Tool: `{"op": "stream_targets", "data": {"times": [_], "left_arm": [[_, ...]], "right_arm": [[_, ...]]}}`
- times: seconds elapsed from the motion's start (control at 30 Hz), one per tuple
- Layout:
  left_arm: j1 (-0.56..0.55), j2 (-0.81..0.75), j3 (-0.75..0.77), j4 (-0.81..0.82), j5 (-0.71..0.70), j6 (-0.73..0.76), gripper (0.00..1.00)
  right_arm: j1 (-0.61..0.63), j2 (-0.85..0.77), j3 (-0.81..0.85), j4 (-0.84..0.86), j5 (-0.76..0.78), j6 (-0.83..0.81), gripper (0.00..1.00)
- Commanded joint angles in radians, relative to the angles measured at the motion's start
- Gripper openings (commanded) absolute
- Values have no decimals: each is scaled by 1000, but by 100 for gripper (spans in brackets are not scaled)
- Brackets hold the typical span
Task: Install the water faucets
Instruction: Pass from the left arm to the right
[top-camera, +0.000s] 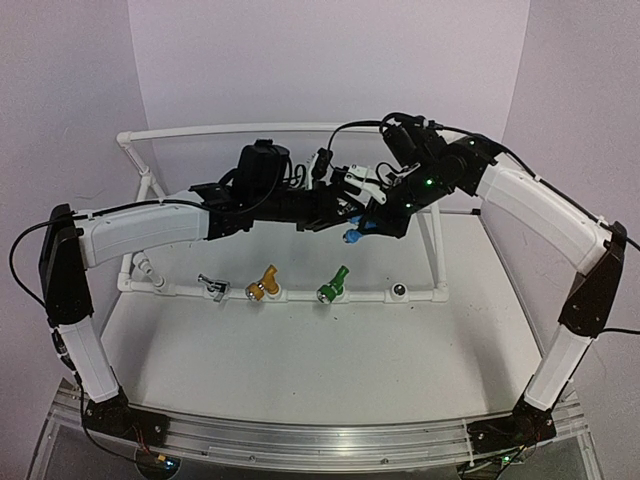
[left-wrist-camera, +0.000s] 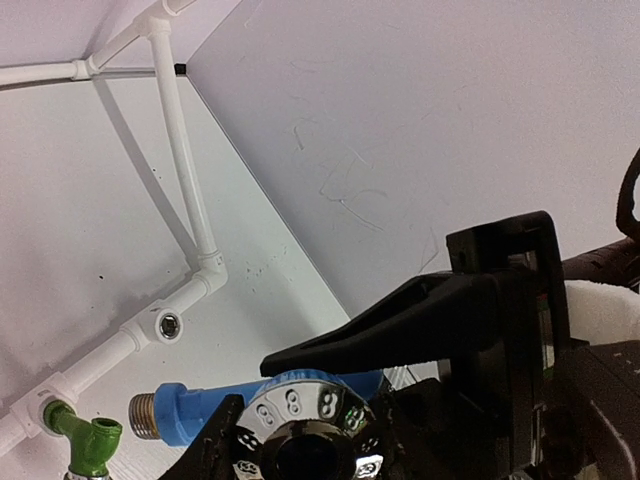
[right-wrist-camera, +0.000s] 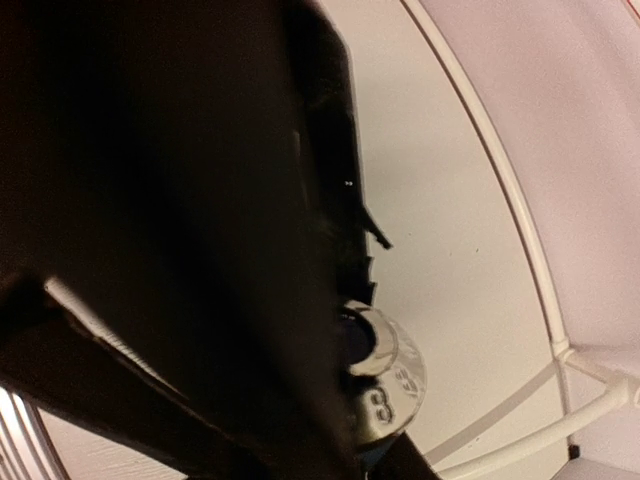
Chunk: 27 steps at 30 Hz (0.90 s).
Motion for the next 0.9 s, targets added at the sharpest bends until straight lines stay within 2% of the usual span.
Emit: {"op": "stream_targets", "data": {"times": [0.0, 0.07, 0.1, 0.13, 0.2, 0.33, 0.4, 0.53, 0.63, 0.73, 0.87], "left_arm": [[-2, -90, -11, 98, 23, -11, 0], [-2, -101, -22, 102, 14, -9, 1], [-2, -106, -28, 101, 7, -8, 4], [-2, -115, -34, 99, 0, -8, 12], [-2, -132, -51, 97, -15, -2, 32], [-1, -184, -84, 61, -75, 22, 87], [0, -217, -102, 25, -130, 44, 99], [1, -314, -156, -64, -250, 80, 100], [3, -380, -203, -110, -324, 84, 100], [4, -450, -253, -115, -386, 73, 100], [4, -492, -279, -124, -436, 65, 100]], "right_arm": [[5, -18, -11, 30, 59, -4, 12], [5, -25, -23, 33, 67, -3, 4], [4, -31, -29, 33, 67, -1, 1], [5, -37, -33, 32, 67, 2, 0], [5, -53, -46, 31, 66, 9, 0], [4, -91, -83, 29, 84, 20, 0], [-6, -114, -117, 23, 111, 10, 0], [-55, -166, -219, 6, 148, -83, 0], [-72, -189, -322, 0, 219, -231, 0], [-72, -200, -415, 22, 267, -381, 0], [-72, -199, -496, 89, 279, -481, 0]]}}
